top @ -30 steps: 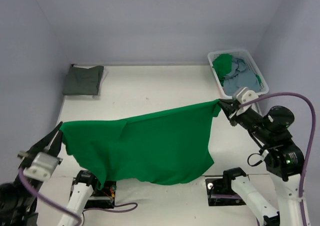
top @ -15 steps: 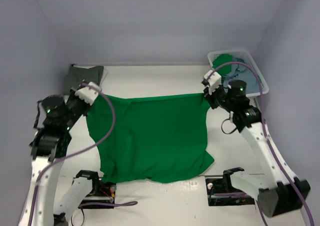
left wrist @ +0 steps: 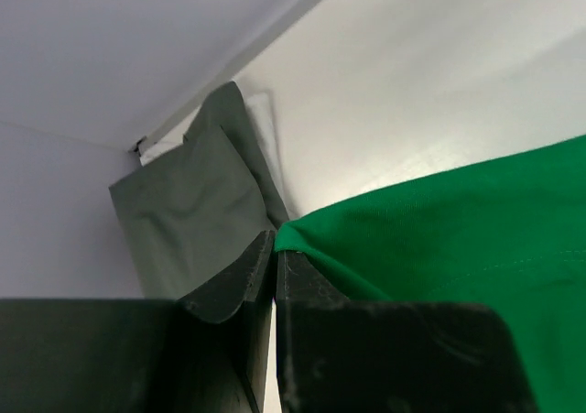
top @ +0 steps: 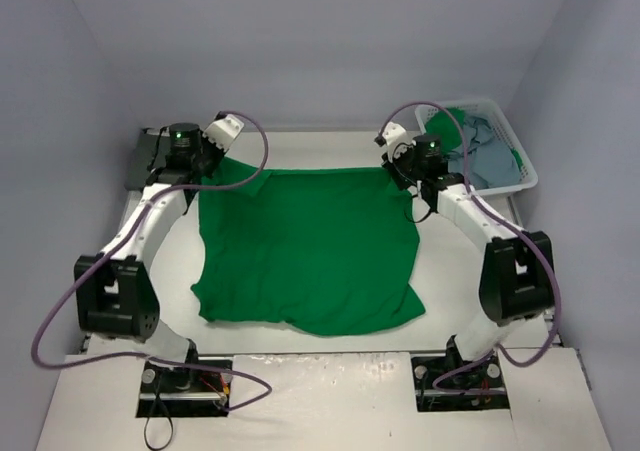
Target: Fold and stack the t-shirts
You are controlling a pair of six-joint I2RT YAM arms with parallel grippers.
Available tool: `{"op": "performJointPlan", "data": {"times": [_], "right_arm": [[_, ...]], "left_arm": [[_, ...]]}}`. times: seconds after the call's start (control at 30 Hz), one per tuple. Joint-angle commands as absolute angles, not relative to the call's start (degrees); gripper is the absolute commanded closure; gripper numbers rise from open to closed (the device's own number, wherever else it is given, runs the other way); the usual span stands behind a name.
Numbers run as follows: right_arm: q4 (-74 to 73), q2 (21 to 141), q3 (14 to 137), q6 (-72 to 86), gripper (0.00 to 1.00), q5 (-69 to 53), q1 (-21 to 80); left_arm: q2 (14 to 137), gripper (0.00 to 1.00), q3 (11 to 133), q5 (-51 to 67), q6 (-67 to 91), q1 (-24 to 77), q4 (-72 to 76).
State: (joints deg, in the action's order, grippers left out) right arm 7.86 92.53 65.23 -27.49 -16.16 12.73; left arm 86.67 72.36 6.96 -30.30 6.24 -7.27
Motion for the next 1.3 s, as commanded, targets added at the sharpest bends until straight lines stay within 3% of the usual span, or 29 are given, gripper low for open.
{"op": "performJointPlan", "data": {"times": [0.0,0.17,0.27,0.67,0.77,0.97,1.27], "right_arm": [[17.66,97.28,71.53,-27.25,1.0,-11.17,12.04],[18.81,105.19,76.63,-25.85,1.0,-8.87,11.6],[17.49,101.54,76.47,-25.58,1.0,-10.89,11.78],[3.19,58.23,66.27,-21.8,1.0,-17.58,12.57],[-2.88,50.75,65.57,-20.74,1.0,-19.24,12.66],[-11.15,40.09,64.34,-22.58,1.0,-22.59,12.92],[-15.56,34.19,64.86,-23.73,1.0,-23.2,12.83]], "left_arm": [[89.89,1.0,80.22,2.64,-31.99,6.77,3.69],[98.87,1.0,84.89,-1.92,-32.87,8.0,7.03],[97.57,1.0,86.83,-0.72,-31.12,8.35,5.1],[61.98,1.0,86.65,2.45,-25.5,18.63,-17.82],[54.86,1.0,88.68,8.96,-21.54,14.08,-25.56],[39.05,1.0,86.05,15.72,-26.36,12.57,-32.69],[30.86,1.0,91.14,18.01,-24.79,11.43,-40.78]]}}
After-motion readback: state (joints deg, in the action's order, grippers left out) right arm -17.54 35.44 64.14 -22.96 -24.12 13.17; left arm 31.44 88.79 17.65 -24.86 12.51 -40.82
